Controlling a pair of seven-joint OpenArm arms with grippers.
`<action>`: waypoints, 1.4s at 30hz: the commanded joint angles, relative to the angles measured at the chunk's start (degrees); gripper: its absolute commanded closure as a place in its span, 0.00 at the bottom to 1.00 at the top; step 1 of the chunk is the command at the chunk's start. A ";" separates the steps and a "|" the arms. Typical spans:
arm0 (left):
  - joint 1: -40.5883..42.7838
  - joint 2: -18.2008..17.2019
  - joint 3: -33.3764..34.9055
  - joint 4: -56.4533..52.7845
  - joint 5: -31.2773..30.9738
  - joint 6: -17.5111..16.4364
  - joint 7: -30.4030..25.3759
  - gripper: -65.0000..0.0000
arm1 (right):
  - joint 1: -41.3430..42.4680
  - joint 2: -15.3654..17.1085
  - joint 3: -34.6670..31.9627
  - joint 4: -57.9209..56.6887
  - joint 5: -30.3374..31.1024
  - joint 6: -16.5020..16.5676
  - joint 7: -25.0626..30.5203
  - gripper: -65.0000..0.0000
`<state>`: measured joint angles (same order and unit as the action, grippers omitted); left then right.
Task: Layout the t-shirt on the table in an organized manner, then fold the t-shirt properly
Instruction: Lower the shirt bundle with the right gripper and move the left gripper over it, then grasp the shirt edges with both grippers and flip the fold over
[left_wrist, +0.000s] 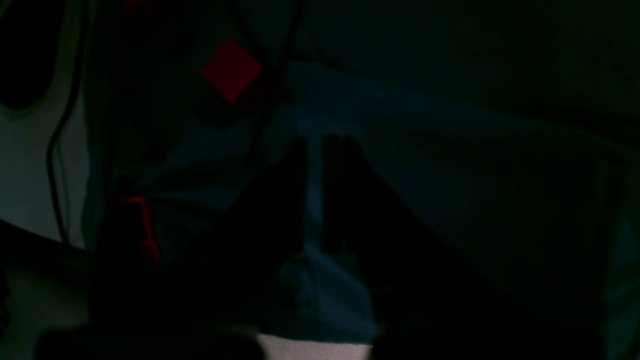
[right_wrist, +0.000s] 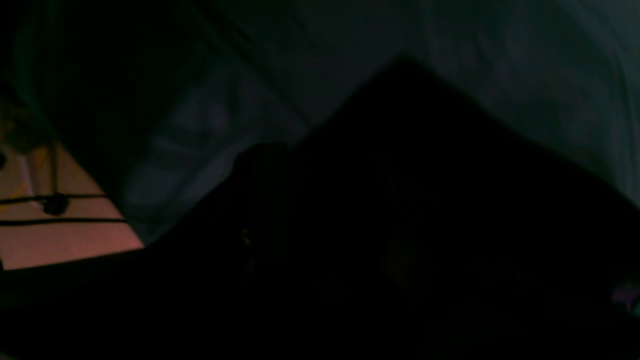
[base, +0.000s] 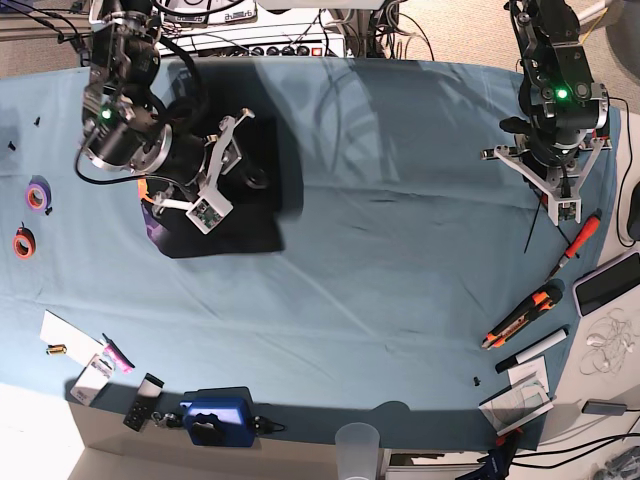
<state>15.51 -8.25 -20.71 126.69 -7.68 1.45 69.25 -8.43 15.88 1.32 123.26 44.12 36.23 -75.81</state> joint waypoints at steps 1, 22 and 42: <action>-0.26 -0.35 -0.07 0.81 -0.07 0.02 -1.31 0.93 | 0.70 0.48 0.17 1.79 1.99 0.52 1.68 0.65; -0.44 -0.17 15.65 0.81 -30.97 -25.73 -6.32 0.67 | 0.85 1.42 29.09 -21.00 14.62 3.77 -2.97 0.68; -1.14 13.70 32.57 -12.63 -15.43 -4.11 -12.81 0.41 | 1.95 1.42 14.64 -29.94 2.40 3.77 8.39 0.68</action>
<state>15.03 4.75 11.62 113.06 -22.17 -2.37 57.69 -7.25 16.91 16.08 92.68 46.30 39.92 -68.12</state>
